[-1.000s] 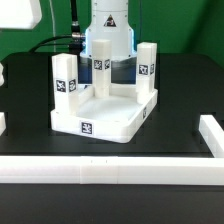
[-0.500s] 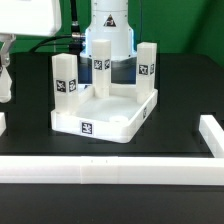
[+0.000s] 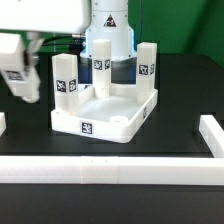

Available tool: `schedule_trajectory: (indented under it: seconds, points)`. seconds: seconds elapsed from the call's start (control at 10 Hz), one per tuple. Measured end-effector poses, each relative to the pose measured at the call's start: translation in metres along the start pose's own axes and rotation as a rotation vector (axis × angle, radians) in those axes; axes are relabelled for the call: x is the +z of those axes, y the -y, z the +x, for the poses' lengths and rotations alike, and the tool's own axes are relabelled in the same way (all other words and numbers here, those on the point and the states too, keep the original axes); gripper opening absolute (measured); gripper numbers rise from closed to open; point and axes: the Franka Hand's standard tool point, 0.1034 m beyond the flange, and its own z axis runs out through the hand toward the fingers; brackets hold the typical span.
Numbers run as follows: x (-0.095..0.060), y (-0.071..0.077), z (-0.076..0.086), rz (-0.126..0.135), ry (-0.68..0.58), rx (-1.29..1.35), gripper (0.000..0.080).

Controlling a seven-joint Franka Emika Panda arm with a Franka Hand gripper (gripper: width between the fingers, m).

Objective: Assemble desk

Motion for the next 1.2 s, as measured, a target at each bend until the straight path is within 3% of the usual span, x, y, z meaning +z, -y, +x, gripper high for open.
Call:
schedule_trajectory:
  seconds: [0.2,0.5,0.7,0.8,1.0,1.1,1.2]
  points:
    - [-0.004,0.033,0.002,0.000,-0.007,0.008,0.0291]
    - [-0.002,0.030,0.005,-0.003,-0.029,0.008,0.0291]
    - [0.001,0.027,-0.003,0.013,-0.074,0.041,0.0291]
    - [-0.001,0.037,-0.009,0.001,-0.223,0.046,0.0291]
    - [-0.003,0.066,-0.024,-0.005,-0.381,0.037,0.0291]
    - [-0.004,0.074,-0.024,-0.008,-0.402,0.022,0.0291]
    - [-0.003,0.072,-0.024,-0.009,-0.394,0.021,0.0291]
